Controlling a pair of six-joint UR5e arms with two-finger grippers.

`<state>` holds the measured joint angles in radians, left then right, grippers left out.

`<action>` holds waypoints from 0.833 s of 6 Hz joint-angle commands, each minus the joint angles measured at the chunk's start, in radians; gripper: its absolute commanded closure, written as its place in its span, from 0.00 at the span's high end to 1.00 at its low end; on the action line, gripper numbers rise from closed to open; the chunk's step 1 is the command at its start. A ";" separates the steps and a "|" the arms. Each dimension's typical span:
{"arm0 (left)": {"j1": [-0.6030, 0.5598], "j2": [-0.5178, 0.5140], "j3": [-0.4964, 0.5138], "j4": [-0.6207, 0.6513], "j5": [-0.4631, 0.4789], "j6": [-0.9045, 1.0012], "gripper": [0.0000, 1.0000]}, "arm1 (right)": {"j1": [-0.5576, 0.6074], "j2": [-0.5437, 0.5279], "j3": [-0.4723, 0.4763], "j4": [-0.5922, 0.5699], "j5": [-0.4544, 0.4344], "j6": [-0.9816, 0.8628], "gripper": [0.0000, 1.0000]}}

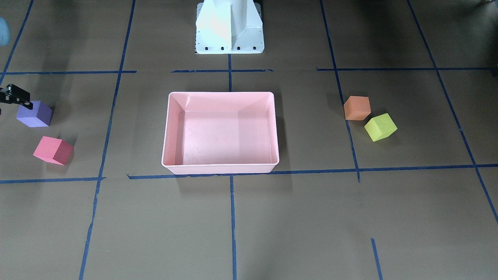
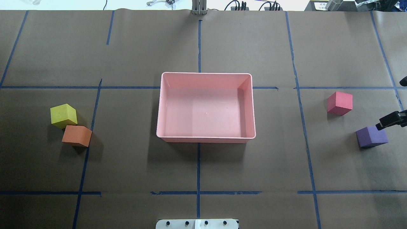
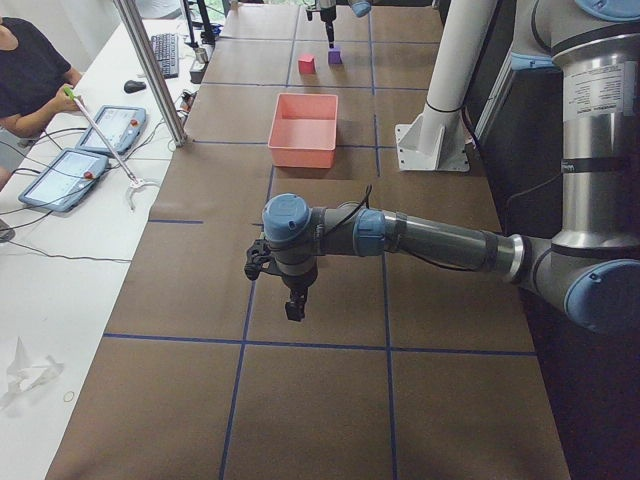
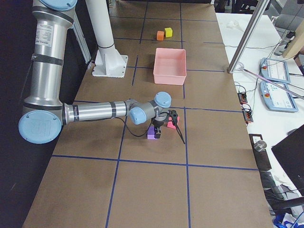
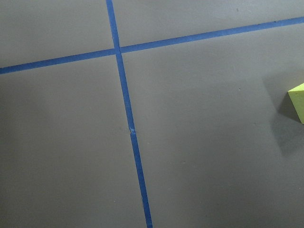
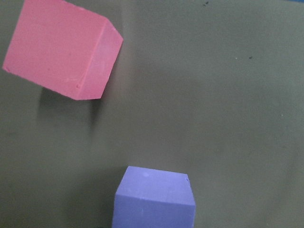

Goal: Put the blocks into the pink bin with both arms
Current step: 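Lower the right gripper onto the purple cube and close it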

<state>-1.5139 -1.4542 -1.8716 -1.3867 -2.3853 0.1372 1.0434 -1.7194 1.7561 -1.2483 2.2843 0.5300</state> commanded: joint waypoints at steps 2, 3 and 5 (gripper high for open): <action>0.000 0.002 -0.017 0.000 0.000 -0.002 1.00 | -0.042 0.007 -0.047 0.001 -0.008 0.033 0.98; 0.000 0.002 -0.017 0.000 -0.009 -0.001 1.00 | -0.049 0.018 -0.052 0.000 -0.009 0.036 0.77; 0.009 -0.008 -0.012 -0.043 -0.092 -0.020 1.00 | -0.049 0.056 -0.044 0.001 -0.006 0.041 0.03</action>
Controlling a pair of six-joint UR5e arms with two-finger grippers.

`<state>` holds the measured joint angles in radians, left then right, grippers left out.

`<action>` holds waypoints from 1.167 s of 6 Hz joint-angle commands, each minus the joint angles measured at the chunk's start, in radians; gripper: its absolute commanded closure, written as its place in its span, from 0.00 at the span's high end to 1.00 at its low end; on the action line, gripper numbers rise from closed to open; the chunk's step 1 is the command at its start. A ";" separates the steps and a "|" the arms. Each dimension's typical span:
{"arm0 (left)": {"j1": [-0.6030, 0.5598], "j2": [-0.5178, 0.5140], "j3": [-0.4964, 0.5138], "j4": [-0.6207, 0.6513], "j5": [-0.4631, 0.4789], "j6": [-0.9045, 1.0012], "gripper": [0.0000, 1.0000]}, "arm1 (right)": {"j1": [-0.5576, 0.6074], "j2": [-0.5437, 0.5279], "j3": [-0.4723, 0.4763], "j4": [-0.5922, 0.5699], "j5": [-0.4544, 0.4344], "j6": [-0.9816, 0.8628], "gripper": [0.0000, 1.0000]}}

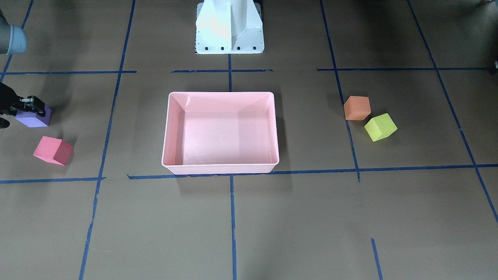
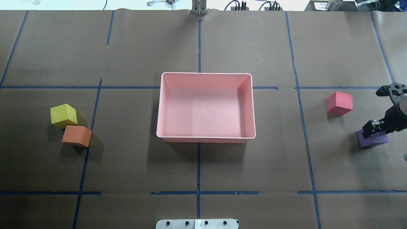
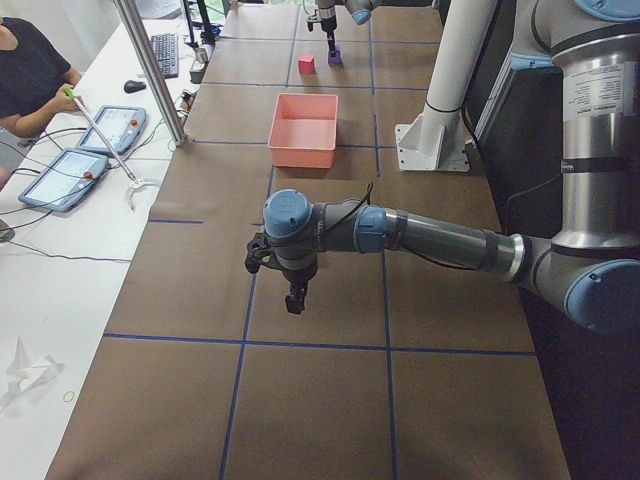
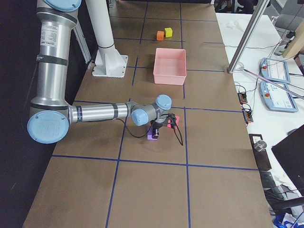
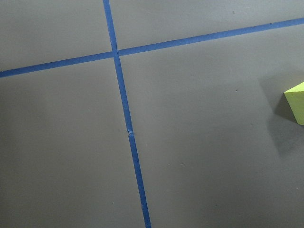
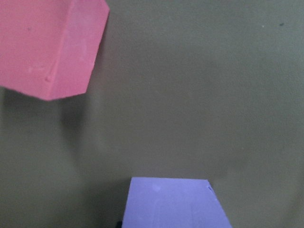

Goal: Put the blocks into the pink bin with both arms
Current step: 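Lower the right gripper onto the purple cube and close it, then carry the purple cube into the bin with right gripper while left reaches for orange cube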

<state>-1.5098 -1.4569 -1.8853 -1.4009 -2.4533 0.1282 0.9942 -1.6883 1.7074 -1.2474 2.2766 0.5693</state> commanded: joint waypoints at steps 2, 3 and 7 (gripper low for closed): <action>0.114 -0.010 -0.002 -0.242 -0.023 -0.376 1.00 | 0.004 0.027 0.170 -0.048 0.014 0.007 0.00; 0.226 -0.011 -0.002 -0.364 -0.016 -0.550 1.00 | 0.009 0.080 0.267 -0.192 0.030 0.036 0.00; 0.602 -0.112 0.000 -0.595 0.124 -0.953 1.00 | -0.236 0.650 0.174 -0.253 -0.097 0.761 0.02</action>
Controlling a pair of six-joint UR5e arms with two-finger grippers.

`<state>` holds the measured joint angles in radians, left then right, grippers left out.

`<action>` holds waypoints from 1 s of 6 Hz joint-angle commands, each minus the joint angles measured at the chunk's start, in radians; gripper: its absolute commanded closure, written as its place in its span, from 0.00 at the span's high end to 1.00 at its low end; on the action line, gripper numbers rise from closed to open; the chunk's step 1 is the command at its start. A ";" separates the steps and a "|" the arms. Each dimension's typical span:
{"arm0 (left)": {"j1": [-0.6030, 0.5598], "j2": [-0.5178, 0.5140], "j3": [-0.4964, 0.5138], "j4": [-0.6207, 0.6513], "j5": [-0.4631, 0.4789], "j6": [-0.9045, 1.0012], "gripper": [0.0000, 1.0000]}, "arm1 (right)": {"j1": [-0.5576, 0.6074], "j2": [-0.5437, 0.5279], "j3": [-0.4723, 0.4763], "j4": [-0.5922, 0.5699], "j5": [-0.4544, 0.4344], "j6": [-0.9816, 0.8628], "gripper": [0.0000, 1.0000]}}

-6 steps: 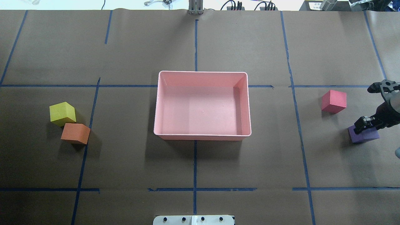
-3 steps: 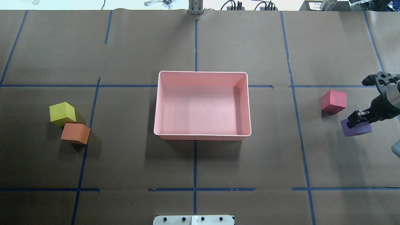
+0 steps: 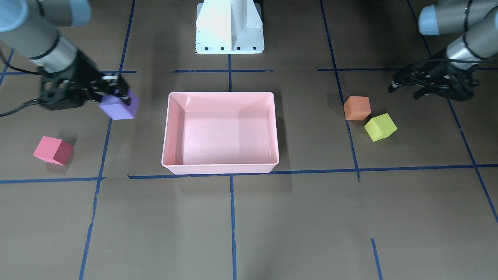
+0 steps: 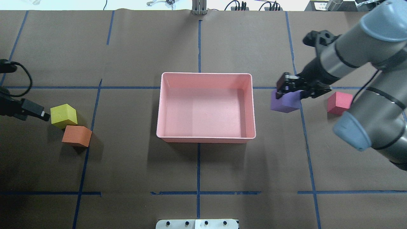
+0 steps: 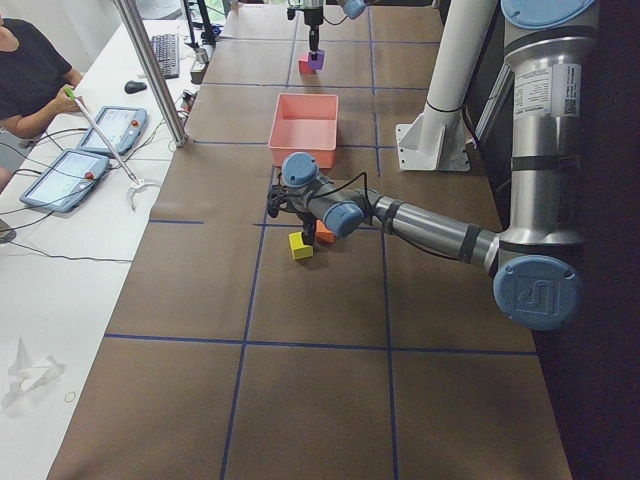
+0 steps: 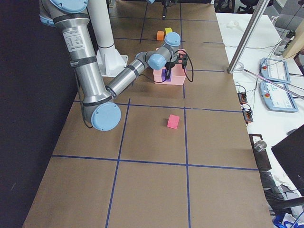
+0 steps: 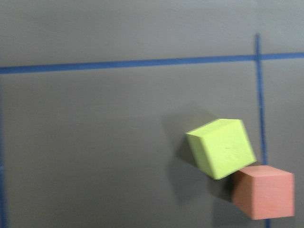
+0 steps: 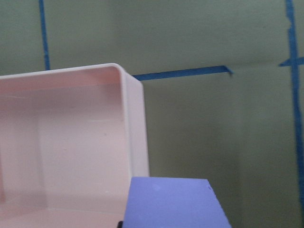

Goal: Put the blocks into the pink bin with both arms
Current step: 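Carry the purple cube into the bin with right gripper while left reaches for orange cube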

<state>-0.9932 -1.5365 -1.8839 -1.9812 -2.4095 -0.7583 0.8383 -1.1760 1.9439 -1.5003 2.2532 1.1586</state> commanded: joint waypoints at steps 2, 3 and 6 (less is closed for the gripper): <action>0.133 -0.040 -0.003 -0.016 0.135 -0.084 1.00 | -0.210 0.300 -0.227 0.012 -0.243 0.320 0.13; 0.142 -0.040 -0.003 -0.016 0.136 -0.082 1.00 | -0.249 0.299 -0.258 0.015 -0.298 0.322 0.58; 0.221 -0.037 0.008 -0.012 0.278 -0.085 1.00 | -0.265 0.276 -0.263 0.015 -0.359 0.326 1.00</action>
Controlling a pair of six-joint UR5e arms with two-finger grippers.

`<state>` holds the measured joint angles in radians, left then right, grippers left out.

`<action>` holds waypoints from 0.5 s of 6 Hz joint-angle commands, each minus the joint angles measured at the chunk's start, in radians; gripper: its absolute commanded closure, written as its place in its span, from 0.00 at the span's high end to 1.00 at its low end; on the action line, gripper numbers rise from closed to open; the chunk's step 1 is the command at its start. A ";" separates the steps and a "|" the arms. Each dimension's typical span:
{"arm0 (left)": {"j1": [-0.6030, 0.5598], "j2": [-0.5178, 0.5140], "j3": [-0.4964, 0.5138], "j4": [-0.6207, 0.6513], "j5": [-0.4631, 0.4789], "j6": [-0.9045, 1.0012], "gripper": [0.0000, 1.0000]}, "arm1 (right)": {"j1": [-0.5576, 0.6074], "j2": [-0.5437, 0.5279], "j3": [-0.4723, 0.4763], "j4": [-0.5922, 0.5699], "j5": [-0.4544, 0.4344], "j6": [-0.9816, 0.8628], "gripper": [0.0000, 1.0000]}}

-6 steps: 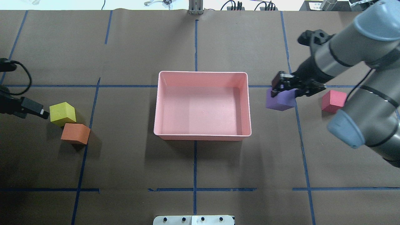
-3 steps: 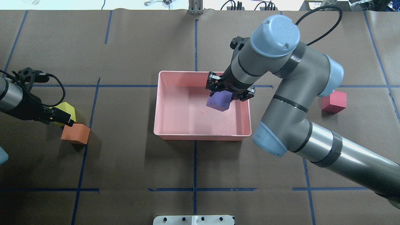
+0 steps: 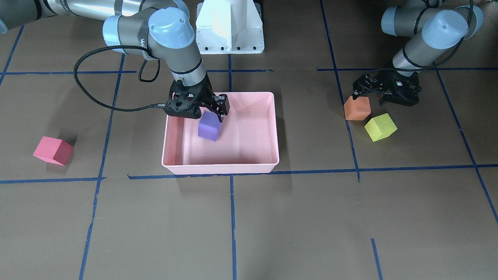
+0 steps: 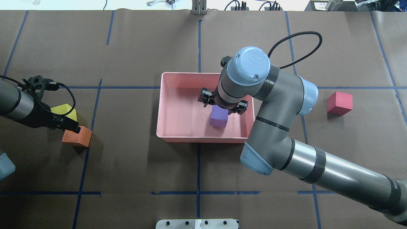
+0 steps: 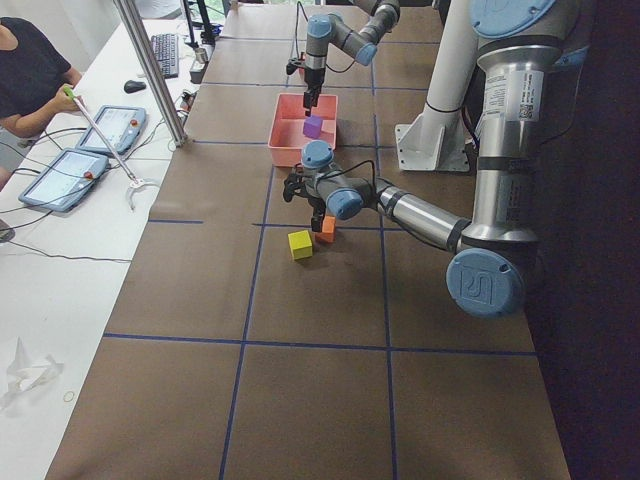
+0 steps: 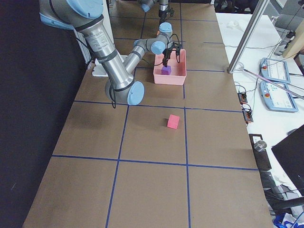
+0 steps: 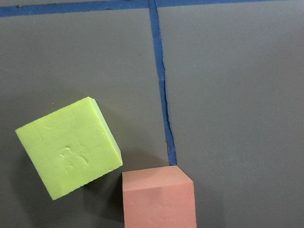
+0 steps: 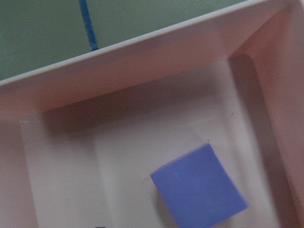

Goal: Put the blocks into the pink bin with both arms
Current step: 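Carry the purple cube into the bin with right gripper while left reaches for orange cube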

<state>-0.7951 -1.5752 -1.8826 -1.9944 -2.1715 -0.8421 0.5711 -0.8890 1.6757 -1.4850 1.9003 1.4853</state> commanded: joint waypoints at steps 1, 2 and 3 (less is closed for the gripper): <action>0.046 -0.003 0.014 0.005 0.045 -0.008 1.00 | 0.007 -0.054 0.036 0.000 -0.006 -0.002 1.00; 0.054 -0.008 0.020 0.006 0.045 -0.035 1.00 | 0.010 -0.094 0.088 0.000 -0.006 -0.002 1.00; 0.086 -0.009 0.028 0.008 0.067 -0.046 1.00 | 0.010 -0.097 0.090 0.000 -0.006 -0.003 1.00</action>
<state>-0.7346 -1.5822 -1.8619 -1.9881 -2.1204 -0.8742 0.5803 -0.9721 1.7505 -1.4849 1.8946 1.4830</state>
